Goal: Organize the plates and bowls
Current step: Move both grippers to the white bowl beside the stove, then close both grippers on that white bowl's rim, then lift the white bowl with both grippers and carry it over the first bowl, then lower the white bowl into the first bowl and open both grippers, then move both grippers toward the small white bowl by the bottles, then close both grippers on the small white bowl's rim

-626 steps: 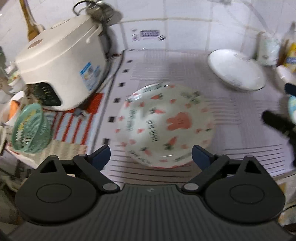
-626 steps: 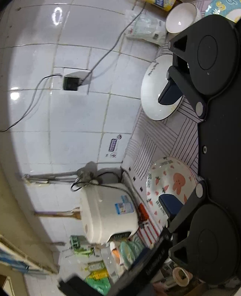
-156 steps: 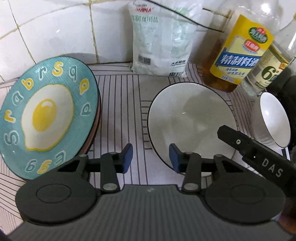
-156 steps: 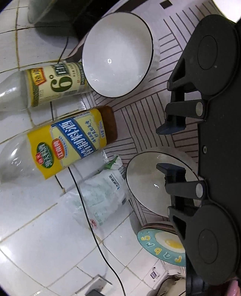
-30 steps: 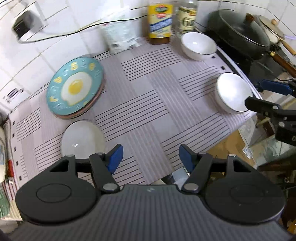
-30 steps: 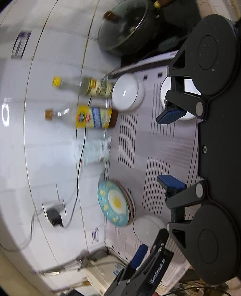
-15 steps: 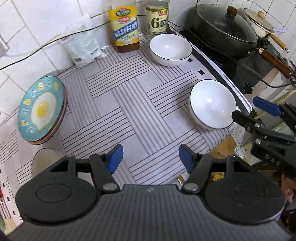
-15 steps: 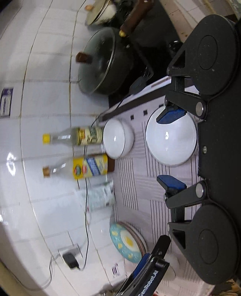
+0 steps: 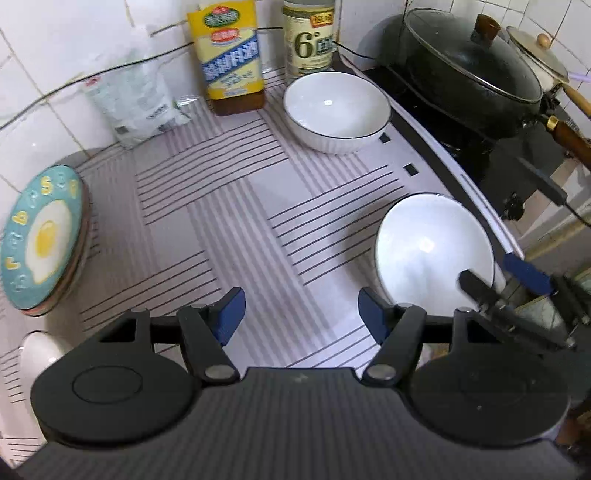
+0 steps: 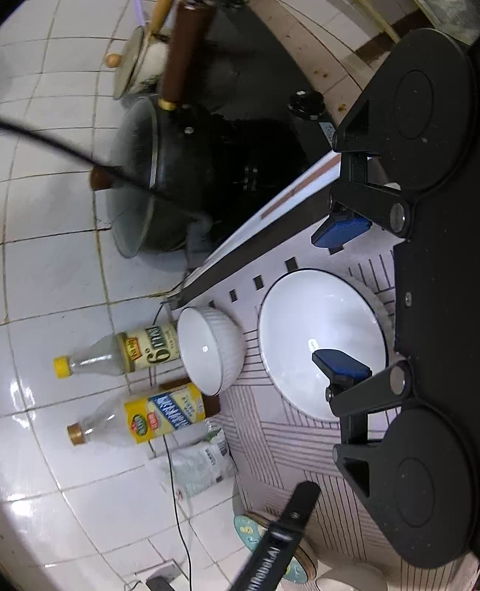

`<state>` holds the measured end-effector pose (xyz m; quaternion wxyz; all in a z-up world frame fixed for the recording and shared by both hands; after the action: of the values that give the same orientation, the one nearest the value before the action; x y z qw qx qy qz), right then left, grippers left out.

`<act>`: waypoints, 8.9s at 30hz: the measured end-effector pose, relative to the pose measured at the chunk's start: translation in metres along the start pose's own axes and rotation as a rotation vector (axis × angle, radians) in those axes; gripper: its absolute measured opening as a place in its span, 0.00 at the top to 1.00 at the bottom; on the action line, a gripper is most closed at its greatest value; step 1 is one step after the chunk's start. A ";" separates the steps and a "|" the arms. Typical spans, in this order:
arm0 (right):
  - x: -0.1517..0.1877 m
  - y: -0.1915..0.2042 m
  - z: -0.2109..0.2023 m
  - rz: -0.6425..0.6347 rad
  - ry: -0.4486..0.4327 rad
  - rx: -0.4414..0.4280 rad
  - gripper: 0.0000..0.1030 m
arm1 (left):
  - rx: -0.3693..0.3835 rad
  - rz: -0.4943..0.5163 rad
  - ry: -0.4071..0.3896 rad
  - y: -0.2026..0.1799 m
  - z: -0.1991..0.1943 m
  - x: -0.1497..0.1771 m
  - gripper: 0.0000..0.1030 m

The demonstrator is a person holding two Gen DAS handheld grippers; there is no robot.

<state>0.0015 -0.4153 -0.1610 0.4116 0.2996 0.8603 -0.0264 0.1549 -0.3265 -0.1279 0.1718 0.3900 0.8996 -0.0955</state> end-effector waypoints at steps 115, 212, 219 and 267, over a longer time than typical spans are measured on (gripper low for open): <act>0.031 0.325 0.024 -0.332 0.207 -0.553 0.79 | -0.061 -0.658 -0.016 0.280 -0.065 0.164 0.85; -0.057 0.121 0.021 -0.367 -0.116 -0.147 0.35 | -0.011 -0.129 -0.118 0.113 -0.035 -0.009 0.55; -0.047 0.104 0.060 -0.310 -0.098 -0.103 0.30 | 0.015 -0.105 -0.152 0.093 0.006 -0.048 0.47; -0.065 0.081 0.186 -0.136 -0.018 0.025 0.08 | 0.178 -0.223 -0.124 0.056 0.142 -0.150 0.87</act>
<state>0.2049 -0.4356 -0.2206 0.4127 0.2454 0.8746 -0.0676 0.3249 -0.4318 -0.2039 0.1800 0.2946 0.9131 -0.2170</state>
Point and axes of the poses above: each gripper's, at about its wrist camera, not at the fingertips, and z roughly the way its jaws point, y to its left, x to its underside, the point moved 3 cm from there along z, roughly the way its jaws point, and after that the axes turned 3 degrees about z, right-handed, at the moved point
